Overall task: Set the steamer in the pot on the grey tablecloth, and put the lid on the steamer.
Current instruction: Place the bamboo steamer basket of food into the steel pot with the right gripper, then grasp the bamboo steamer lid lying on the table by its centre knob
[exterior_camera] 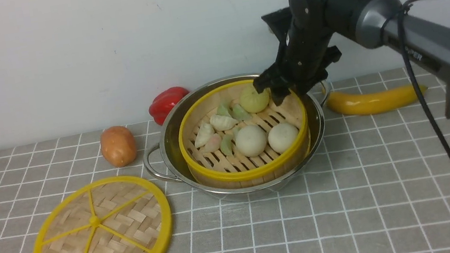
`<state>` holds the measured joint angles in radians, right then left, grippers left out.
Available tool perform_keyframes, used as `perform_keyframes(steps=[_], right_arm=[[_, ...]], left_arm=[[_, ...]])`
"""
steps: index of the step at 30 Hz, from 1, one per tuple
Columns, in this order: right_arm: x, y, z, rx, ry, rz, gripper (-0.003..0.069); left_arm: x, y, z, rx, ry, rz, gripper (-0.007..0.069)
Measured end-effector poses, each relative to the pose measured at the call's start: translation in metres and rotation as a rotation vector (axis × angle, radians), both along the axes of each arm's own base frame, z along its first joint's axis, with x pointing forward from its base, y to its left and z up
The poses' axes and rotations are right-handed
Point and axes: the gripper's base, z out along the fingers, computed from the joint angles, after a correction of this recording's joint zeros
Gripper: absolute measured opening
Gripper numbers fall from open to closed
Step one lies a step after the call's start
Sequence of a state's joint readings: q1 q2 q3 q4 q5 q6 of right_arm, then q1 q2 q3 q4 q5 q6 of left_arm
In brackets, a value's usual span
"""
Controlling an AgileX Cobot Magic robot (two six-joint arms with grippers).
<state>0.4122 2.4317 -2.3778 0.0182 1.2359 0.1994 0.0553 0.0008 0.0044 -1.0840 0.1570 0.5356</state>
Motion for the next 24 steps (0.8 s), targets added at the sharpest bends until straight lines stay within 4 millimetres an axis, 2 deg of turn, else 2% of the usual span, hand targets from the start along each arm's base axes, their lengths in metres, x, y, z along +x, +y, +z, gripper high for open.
perform_keyframes(steps=[1, 3, 4, 5, 6, 7, 8, 9, 10, 11, 12, 13, 16, 17, 19, 21, 22, 23, 24], right_arm=[[-0.001, -0.001, 0.007, 0.003, -0.013, 0.001, 0.0454], [-0.005, -0.007, 0.034, 0.016, -0.063, 0.003, 0.0456], [-0.006, -0.009, 0.040, 0.017, -0.075, 0.004, 0.0456], [-0.013, -0.019, 0.072, 0.032, -0.136, 0.000, 0.0458], [-0.018, -0.024, 0.089, 0.040, -0.171, 0.001, 0.0458], [-0.019, -0.026, 0.093, 0.034, -0.181, 0.002, 0.0458], [-0.023, -0.031, 0.108, 0.041, -0.211, 0.002, 0.0458], [-0.034, -0.042, 0.139, 0.050, -0.276, 0.009, 0.0458], [-0.036, -0.042, 0.143, 0.053, -0.283, 0.008, 0.0458], [-0.053, -0.055, 0.179, 0.066, -0.359, 0.011, 0.0458], [-0.064, -0.061, 0.198, 0.075, -0.403, 0.011, 0.0459], [-0.064, -0.062, 0.198, 0.072, -0.404, 0.013, 0.0459], [-0.100, -0.079, 0.250, 0.099, -0.524, 0.013, 0.0459], [-0.126, -0.088, 0.280, 0.120, -0.597, 0.013, 0.0459], [-0.153, -0.098, 0.304, 0.140, -0.656, 0.010, 0.0459], [-0.182, -0.108, 0.323, 0.153, -0.701, 0.011, 0.0459], [-0.190, -0.111, 0.326, 0.150, -0.710, 0.009, 0.0459], [-0.209, -0.118, 0.333, 0.149, -0.724, 0.012, 0.0459], [-0.209, -0.118, 0.333, 0.148, -0.724, 0.013, 0.0459]], left_arm=[[0.000, 0.000, 0.000, 0.006, 0.004, -0.001, 0.0243], [0.003, 0.000, 0.005, 0.029, 0.022, -0.003, 0.0243], [0.004, 0.000, 0.005, 0.034, 0.031, -0.002, 0.0243], [0.010, 0.000, 0.014, 0.095, 0.070, -0.006, 0.0243], [0.013, 0.001, 0.019, 0.125, 0.085, -0.008, 0.0243], [0.015, 0.001, 0.020, 0.138, 0.098, -0.008, 0.0243], [0.019, 0.001, 0.029, 0.178, 0.103, -0.009, 0.0243], [0.029, 0.002, 0.040, 0.247, 0.135, -0.014, 0.0243], [0.029, 0.002, 0.040, 0.247, 0.135, -0.014, 0.0243], [0.044, 0.003, 0.061, 0.305, 0.150, -0.020, 0.0243], [0.054, 0.003, 0.071, 0.329, 0.168, -0.029, 0.0243], [0.056, 0.003, 0.069, 0.331, 0.183, -0.034, 0.0243], [0.090, 0.002, 0.093, 0.372, 0.245, -0.085, 0.0243], [0.114, 0.001, 0.098, 0.398, 0.311, -0.131, 0.0243], [0.139, 0.000, 0.105, 0.431, 0.371, -0.189, 0.0243], [0.164, 0.000, 0.101, 0.462, 0.452, -0.240, 0.0243], [0.175, 0.000, 0.101, 0.466, 0.488, -0.257, 0.0243], [0.193, 0.001, 0.099, 0.479, 0.548, -0.285, 0.0243], [0.194, 0.001, 0.102, 0.483, 0.542, -0.280, 0.0243]])
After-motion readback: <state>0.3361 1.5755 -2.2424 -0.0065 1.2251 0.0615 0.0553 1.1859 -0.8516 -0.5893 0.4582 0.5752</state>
